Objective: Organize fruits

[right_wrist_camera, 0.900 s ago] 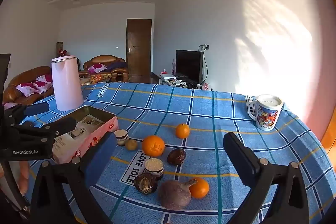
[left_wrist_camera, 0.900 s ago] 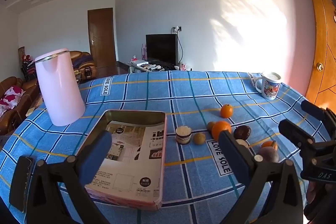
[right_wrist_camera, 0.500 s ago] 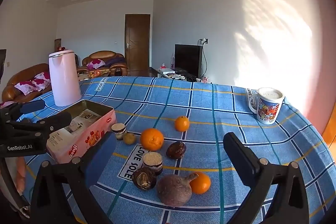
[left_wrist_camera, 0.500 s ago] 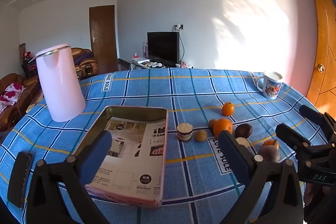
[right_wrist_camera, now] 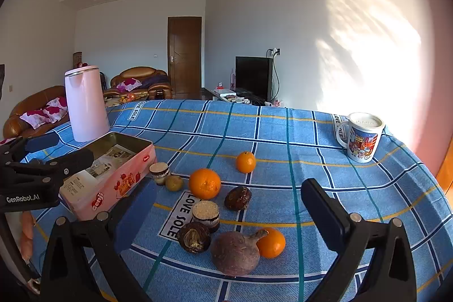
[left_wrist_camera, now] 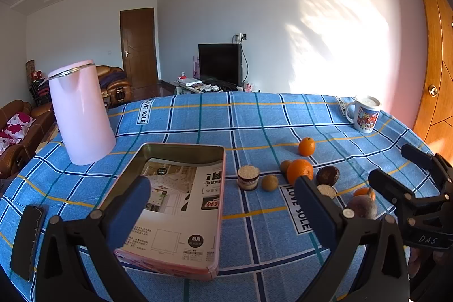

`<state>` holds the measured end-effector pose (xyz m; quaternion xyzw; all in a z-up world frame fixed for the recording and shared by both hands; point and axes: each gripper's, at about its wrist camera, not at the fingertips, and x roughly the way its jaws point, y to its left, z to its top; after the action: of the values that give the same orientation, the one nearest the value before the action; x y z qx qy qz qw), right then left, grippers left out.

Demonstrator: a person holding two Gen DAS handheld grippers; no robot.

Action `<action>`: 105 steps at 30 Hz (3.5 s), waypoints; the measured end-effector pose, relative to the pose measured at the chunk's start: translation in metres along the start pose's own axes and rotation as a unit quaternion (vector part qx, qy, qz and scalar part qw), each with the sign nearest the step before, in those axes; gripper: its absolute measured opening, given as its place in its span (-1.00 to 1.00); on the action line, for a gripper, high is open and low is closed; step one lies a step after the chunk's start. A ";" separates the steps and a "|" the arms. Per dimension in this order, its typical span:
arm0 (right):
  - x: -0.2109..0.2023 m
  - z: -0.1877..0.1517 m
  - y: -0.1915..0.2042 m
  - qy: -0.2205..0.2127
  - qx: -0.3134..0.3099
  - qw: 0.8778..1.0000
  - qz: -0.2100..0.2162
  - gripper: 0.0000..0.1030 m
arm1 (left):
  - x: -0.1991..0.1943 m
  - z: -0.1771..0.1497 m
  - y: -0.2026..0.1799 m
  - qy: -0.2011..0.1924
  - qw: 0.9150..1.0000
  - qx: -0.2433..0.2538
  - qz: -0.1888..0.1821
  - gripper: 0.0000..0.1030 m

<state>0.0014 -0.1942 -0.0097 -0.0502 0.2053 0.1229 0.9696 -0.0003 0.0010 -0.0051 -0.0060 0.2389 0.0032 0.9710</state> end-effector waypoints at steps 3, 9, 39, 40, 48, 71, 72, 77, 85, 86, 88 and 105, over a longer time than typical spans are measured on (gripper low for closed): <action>0.000 0.000 0.000 0.000 0.000 1.000 0.000 0.98 | 0.000 0.000 0.000 0.000 1.000 0.000 0.001 1.00; 0.001 -0.001 0.000 0.001 0.001 1.000 -0.001 0.98 | 0.000 0.000 0.000 0.000 1.000 -0.001 0.000 1.00; 0.003 -0.002 0.000 0.009 0.003 1.000 0.001 0.98 | 0.001 0.000 -0.001 0.003 1.000 -0.003 0.000 1.00; 0.003 -0.002 0.000 0.009 0.003 1.000 0.000 0.98 | 0.001 0.000 -0.002 0.003 1.000 -0.002 0.000 1.00; 0.003 -0.002 0.000 0.010 0.004 1.000 0.000 0.98 | 0.003 -0.002 -0.005 0.005 1.000 -0.001 -0.001 1.00; 0.001 -0.023 -0.016 0.036 0.008 0.999 -0.014 0.98 | 0.017 -0.016 -0.027 0.033 0.999 0.014 -0.021 1.00; -0.001 -0.027 -0.016 0.038 0.006 0.999 -0.016 0.98 | 0.019 -0.018 -0.030 0.036 0.999 0.019 -0.026 1.00; 0.000 -0.046 -0.018 0.069 -0.006 0.997 -0.017 0.93 | 0.024 -0.025 -0.044 0.050 0.997 0.035 -0.046 1.00; 0.019 -0.046 -0.017 0.101 -0.007 0.995 0.005 0.42 | 0.032 -0.027 -0.046 0.063 0.996 0.030 -0.060 1.00; 0.022 -0.046 -0.016 0.105 -0.007 0.994 0.006 0.42 | 0.034 -0.028 -0.047 0.065 0.996 0.031 -0.061 1.00; 0.028 -0.047 -0.012 0.120 -0.020 0.993 0.010 0.42 | 0.036 -0.029 -0.050 0.070 0.995 0.033 -0.066 0.99; 0.015 -0.046 -0.044 0.097 0.039 0.994 -0.019 -0.03 | 0.064 -0.034 -0.102 0.133 0.978 0.079 -0.142 0.43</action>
<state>0.0083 -0.2399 -0.0553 -0.0276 0.3022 0.0913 0.9485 0.0411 -0.1016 -0.0639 0.0365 0.3619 -0.1547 0.9186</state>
